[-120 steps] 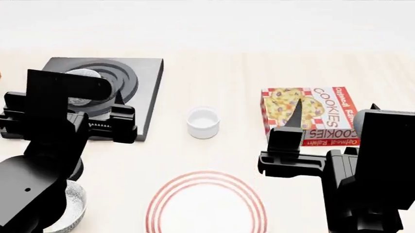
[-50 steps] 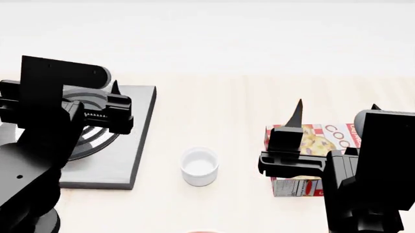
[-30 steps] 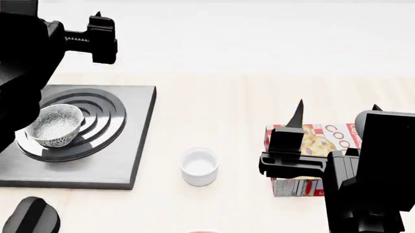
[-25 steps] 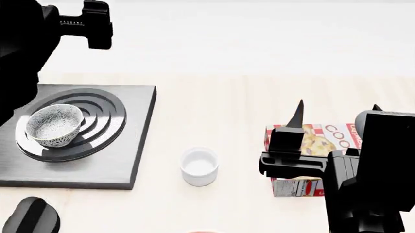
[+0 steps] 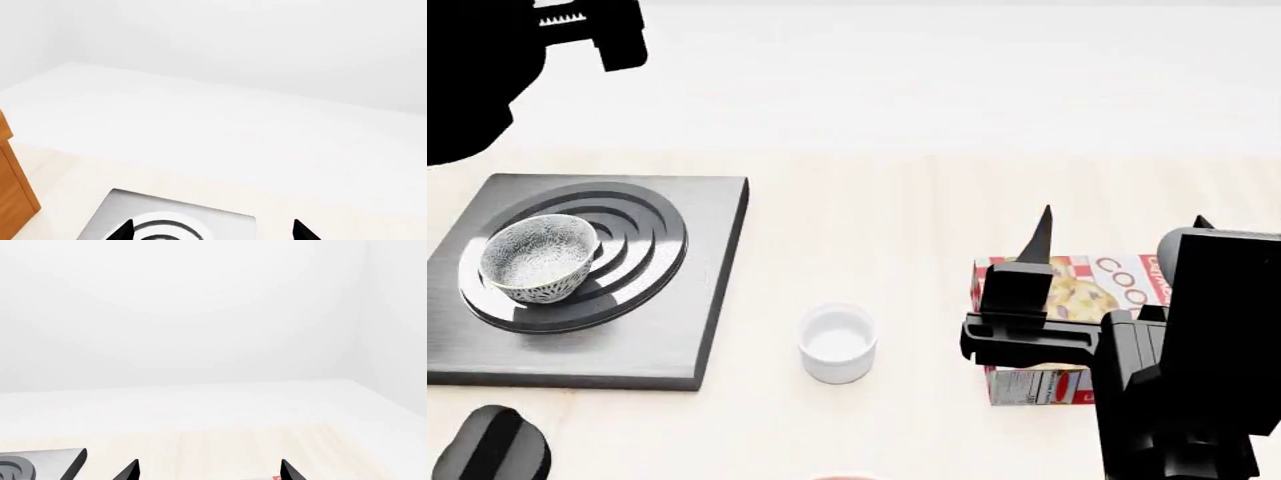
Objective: Pick the akita bowl on the stove and place it on the plate.
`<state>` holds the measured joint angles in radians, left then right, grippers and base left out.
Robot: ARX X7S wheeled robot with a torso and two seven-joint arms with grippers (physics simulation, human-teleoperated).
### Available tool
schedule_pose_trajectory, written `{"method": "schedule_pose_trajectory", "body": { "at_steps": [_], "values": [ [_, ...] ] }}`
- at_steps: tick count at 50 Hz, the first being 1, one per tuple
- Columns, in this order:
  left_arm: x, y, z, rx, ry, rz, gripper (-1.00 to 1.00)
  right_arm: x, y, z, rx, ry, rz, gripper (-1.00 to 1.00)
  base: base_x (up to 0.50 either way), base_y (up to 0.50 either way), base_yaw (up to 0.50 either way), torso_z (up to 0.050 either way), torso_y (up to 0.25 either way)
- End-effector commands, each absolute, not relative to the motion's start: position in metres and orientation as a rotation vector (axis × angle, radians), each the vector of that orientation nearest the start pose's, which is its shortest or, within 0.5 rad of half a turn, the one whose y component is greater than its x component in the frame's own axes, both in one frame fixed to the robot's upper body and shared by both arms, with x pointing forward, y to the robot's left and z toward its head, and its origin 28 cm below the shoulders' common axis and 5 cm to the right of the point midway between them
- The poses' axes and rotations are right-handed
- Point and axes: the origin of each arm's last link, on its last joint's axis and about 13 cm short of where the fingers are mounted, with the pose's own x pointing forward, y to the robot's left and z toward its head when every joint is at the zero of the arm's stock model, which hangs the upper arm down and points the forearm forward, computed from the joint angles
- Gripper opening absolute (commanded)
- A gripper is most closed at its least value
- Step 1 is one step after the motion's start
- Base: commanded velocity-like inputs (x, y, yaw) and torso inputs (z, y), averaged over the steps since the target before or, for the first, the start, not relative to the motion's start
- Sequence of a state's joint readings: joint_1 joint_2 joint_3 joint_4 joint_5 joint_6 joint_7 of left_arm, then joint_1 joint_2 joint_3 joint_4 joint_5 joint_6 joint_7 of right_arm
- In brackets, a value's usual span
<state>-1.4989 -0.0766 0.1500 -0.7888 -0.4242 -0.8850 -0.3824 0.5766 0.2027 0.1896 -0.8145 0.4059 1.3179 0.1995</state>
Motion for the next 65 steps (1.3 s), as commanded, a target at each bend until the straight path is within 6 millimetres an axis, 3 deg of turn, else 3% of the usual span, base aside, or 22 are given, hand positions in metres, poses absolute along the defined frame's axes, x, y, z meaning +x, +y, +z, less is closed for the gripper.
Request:
{"method": "schedule_pose_trajectory", "body": {
  "at_steps": [1, 26, 65],
  "values": [
    [0.4110, 0.1928, 0.3157, -0.174, 0.271, 0.130, 1.00, 0.2268, -0.1363, 0.2159, 0.039, -0.092, -0.077, 1.00, 0.00, 0.00, 0.00, 0.000, 0.000],
    [0.4123, 0.1951, 0.3140, -0.111, 0.230, 0.076, 1.00, 0.2279, -0.1369, 0.2147, 0.040, -0.093, -0.077, 1.00, 0.00, 0.00, 0.00, 0.000, 0.000],
    [0.4112, 0.1967, 0.3076, -0.017, 0.197, 0.030, 1.00, 0.2262, -0.1365, 0.2161, 0.041, -0.094, -0.078, 1.00, 0.00, 0.00, 0.00, 0.013, -0.130]
  ]
}}
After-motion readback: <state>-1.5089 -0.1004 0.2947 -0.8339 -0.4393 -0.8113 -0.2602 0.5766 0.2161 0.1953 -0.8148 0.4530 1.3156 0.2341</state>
